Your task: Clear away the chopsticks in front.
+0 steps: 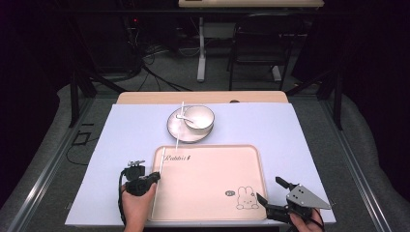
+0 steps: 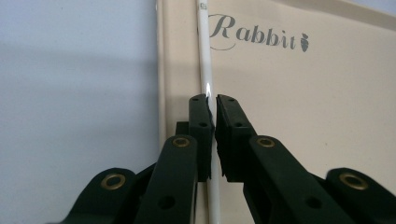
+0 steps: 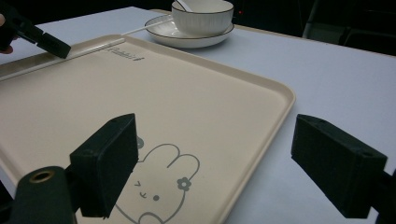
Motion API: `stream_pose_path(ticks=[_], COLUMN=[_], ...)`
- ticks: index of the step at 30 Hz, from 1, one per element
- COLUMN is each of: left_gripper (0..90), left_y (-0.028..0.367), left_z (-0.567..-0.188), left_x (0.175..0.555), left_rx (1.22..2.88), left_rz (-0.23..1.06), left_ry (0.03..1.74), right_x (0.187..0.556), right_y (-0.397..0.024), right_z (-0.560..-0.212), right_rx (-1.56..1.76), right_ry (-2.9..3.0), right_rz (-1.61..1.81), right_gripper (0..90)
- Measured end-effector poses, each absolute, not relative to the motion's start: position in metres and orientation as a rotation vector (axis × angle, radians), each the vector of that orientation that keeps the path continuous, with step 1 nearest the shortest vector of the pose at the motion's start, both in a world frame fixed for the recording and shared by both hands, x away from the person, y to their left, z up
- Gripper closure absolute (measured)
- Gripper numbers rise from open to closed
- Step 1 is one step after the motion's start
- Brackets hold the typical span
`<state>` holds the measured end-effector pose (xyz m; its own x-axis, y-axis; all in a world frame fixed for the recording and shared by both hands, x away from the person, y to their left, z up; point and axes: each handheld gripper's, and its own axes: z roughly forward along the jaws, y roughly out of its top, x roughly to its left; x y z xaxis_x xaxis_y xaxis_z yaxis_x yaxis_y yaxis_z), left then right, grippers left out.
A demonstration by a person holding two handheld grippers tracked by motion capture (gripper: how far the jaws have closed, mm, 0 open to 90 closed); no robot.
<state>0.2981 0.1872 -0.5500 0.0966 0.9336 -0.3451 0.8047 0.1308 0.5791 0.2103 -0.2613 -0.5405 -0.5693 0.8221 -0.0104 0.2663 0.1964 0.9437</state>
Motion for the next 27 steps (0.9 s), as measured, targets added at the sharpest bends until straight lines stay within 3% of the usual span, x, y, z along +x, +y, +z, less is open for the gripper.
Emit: stream_pose_path(ticks=[11,18,22,27], left_gripper=[84.6,78.4,68.2,63.7], left_y=[0.188,0.189,0.19,0.189], left_z=[-0.551,-0.547,-0.542,-0.535], left_x=[0.298,0.297,0.298,0.3], left_rx=[1.693,1.691,1.684,1.69], left_rz=[0.232,0.224,0.222,0.209], left_ry=[1.716,1.693,1.667,1.617], right_x=[0.21,0.21,0.21,0.21], right_y=[-0.261,-0.261,-0.261,-0.261], right_z=[-0.54,-0.54,-0.541,-0.54], right_rx=[1.01,1.01,1.01,1.009], right_ry=[1.949,1.95,1.95,1.95], right_rz=[1.374,1.373,1.373,1.373], right_gripper=[14.3,14.3,14.3,14.3])
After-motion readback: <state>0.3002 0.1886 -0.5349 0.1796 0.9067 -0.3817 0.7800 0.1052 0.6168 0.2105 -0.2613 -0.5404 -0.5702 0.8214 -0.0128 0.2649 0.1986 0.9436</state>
